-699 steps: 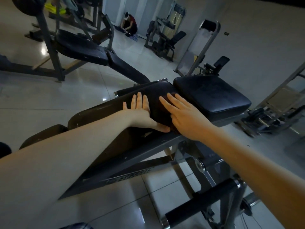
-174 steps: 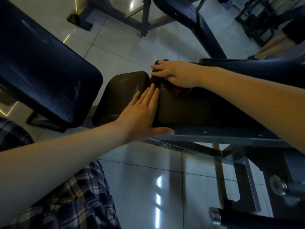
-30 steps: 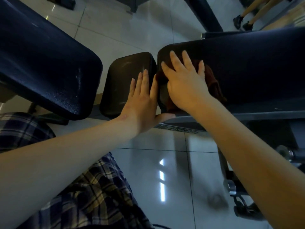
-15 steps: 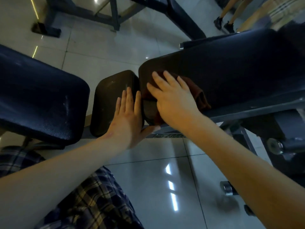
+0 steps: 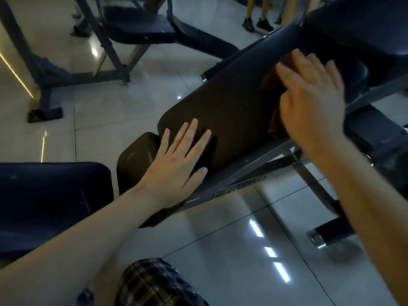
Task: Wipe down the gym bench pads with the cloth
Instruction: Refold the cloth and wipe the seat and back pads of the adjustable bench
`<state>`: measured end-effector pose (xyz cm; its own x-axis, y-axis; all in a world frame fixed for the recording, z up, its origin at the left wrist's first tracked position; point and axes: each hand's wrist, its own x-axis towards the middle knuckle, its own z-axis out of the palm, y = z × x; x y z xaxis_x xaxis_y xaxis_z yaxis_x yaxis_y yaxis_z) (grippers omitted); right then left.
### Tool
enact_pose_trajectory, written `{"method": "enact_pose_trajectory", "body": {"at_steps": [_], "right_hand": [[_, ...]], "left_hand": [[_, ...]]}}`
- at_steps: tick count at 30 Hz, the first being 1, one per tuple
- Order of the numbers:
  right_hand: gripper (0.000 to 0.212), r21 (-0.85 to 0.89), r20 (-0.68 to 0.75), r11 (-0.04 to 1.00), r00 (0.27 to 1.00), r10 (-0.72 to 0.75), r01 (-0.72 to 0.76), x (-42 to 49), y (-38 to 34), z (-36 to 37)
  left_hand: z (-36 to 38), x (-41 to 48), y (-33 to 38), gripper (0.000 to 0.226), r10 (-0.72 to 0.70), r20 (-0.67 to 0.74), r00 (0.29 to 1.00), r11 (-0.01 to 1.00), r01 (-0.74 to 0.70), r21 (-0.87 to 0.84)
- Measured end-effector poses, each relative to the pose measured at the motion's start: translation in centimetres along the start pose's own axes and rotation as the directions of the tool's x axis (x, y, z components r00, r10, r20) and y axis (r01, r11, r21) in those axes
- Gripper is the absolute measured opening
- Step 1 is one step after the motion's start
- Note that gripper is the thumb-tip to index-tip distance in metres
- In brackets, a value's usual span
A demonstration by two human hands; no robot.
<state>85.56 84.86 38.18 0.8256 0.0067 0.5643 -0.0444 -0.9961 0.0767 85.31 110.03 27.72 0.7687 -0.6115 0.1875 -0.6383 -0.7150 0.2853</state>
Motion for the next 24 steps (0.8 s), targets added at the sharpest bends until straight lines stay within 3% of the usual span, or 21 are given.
{"method": "enact_pose_trajectory", "body": {"at_steps": [4,9,12,14,15,16,17,18,19,21,24], "right_hand": [[0.041,0.09,-0.014,0.996,1.0,-0.017,0.018,-2.9,-4.5,2.0],[0.041,0.312,0.016,0.922,0.969,-0.247,0.23,-8.1,-7.7,3.5],[0.043,0.638,-0.072,0.759,0.992,-0.107,0.128,-9.6,-8.2,2.9],[0.047,0.849,-0.064,0.526,0.98,0.187,-0.044,-9.6,-8.5,1.3],[0.049,0.943,0.023,0.302,0.933,0.358,-0.139,-9.1,-8.6,0.2],[0.052,0.98,0.179,-0.012,0.857,0.484,-0.198,-8.5,-8.4,-1.2],[0.053,0.926,0.343,-0.33,0.772,0.534,-0.183,-7.8,-7.8,-2.3],[0.051,0.819,0.461,-0.563,0.708,0.534,-0.109,-7.2,-6.8,-3.2],[0.048,0.738,0.501,-0.675,0.675,0.542,-0.005,-6.7,-5.5,-4.0],[0.045,0.732,0.417,-0.662,0.661,0.624,0.163,-5.8,-3.4,-5.4],[0.044,0.854,0.14,-0.387,0.562,0.815,0.348,-4.9,-1.2,-5.8]], "left_hand": [[-0.7,1.5,0.0,0.07,0.045,0.117,0.992,0.997,-0.052,0.057],[-2.4,2.0,-0.4,0.072,0.132,0.121,0.984,0.985,-0.144,0.096],[-3.7,3.3,-0.8,0.071,0.214,0.115,0.97,0.964,-0.229,0.134],[-4.7,4.8,-0.7,0.072,0.252,0.114,0.961,0.952,-0.267,0.149],[-5.2,5.7,-0.4,0.076,0.27,0.102,0.957,0.944,-0.284,0.165],[-5.7,6.5,0.0,0.076,0.302,0.078,0.95,0.931,-0.311,0.188],[-6.2,7.4,0.6,0.074,0.346,0.051,0.937,0.914,-0.349,0.207],[-6.7,8.3,1.3,0.071,0.386,0.037,0.922,0.897,-0.385,0.216],[-7.2,9.3,2.3,0.069,0.416,0.04,0.908,0.884,-0.414,0.218],[-7.9,11.3,4.3,0.065,0.465,0.058,0.883,0.857,-0.466,0.222],[-8.5,14.3,8.0,0.061,0.514,0.05,0.856,0.835,-0.513,0.202]]}}
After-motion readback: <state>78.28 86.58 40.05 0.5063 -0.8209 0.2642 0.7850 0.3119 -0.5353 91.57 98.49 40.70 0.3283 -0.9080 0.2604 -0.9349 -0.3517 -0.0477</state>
